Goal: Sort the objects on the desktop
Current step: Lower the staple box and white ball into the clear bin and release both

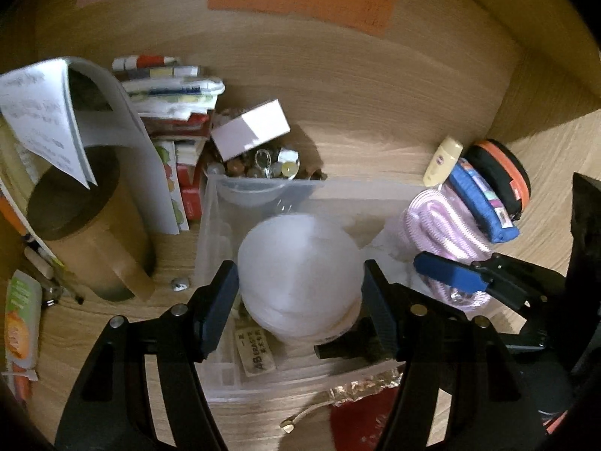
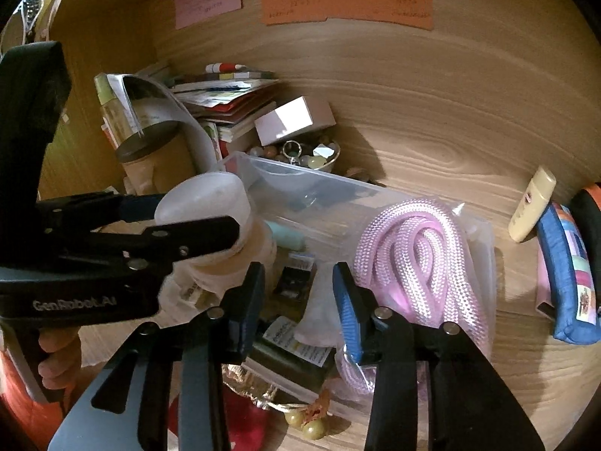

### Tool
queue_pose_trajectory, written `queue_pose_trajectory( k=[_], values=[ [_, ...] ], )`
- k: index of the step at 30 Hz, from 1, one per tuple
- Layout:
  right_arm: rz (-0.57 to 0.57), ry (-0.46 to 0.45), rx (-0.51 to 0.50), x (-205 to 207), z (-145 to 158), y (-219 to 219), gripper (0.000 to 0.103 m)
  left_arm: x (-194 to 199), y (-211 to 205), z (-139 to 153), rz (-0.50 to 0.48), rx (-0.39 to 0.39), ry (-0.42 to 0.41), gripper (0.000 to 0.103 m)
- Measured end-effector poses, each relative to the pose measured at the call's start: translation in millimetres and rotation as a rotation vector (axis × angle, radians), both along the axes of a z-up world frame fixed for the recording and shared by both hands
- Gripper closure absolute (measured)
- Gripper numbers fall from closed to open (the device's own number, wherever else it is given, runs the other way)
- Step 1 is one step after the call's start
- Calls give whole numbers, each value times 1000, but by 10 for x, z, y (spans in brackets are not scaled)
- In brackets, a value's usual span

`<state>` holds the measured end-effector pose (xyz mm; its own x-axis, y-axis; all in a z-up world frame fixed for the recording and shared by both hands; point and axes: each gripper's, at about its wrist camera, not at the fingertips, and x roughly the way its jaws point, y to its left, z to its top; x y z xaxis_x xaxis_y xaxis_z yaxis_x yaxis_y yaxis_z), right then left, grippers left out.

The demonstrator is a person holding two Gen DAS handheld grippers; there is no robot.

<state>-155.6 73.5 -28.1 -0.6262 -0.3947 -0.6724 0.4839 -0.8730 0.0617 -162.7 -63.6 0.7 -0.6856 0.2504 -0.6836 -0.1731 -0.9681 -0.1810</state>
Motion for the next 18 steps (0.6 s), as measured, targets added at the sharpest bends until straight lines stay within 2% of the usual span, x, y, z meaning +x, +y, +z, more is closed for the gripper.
queue_pose_trajectory(
  k=[6,12,16,18],
  values=[
    [-19,21,-14,113,112,73,68,158,11,162,7,-17,46,38],
    [-53,33,-36,273,197,226,57,327,20,217,14,-42,63,35],
    [-72,46,-36,404,245,334,55,455,49,234,22,-71,73,34],
    [-81,56,-31,474,260,383,54,524,65,239,21,-81,78,29]
  ],
)
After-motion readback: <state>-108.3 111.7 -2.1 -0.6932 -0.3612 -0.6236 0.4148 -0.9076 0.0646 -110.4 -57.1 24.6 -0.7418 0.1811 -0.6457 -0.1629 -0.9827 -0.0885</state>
